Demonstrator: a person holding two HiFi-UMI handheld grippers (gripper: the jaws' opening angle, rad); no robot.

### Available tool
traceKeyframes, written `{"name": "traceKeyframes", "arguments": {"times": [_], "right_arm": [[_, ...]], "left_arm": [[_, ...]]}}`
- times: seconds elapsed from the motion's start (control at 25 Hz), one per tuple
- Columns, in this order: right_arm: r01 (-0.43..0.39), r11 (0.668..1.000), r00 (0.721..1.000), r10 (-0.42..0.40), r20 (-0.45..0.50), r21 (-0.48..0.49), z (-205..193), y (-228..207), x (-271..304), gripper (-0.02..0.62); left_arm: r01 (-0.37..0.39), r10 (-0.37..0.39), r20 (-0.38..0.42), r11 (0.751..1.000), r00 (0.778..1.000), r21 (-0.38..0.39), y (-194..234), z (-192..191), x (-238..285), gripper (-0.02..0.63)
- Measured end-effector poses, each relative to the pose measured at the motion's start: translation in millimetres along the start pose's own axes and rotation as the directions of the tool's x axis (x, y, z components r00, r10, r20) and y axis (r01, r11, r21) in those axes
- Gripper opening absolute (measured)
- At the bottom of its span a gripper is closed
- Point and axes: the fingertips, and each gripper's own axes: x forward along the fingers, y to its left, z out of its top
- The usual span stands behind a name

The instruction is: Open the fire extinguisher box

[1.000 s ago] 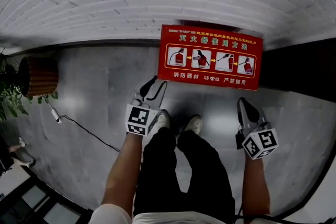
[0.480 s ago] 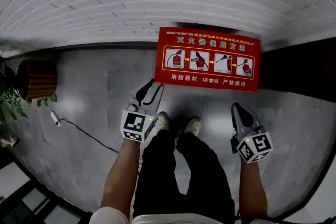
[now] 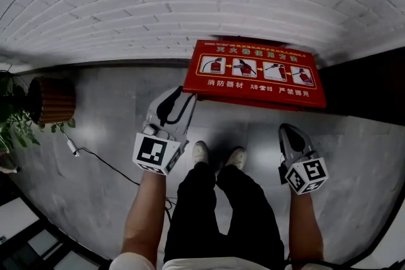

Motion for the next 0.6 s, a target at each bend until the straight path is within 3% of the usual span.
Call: {"name": "traceKeyframes", "arguments": {"times": [0.16,0.4,0.6], "right_arm": [[0.013,0.999,0.999,-0.011,0.042,-0.034,42,-12,15,0.003],[0.032,0.998,0.988,-0.022,0.155,-0.059,121,-26,31,0.003],[0.028,0.996,0.987,-0.014,0.162,-0.082,147,-28,40,0.003]], "left_arm": [[-0.023,0.023,0.016,0.999,1.0,0.047,15,42,18,0.137],[-0.057,0.057,0.01,0.998,0.998,0.022,33,79,43,0.135],[-0.072,0.072,0.034,0.997,0.997,0.014,50,102,66,0.133]]}}
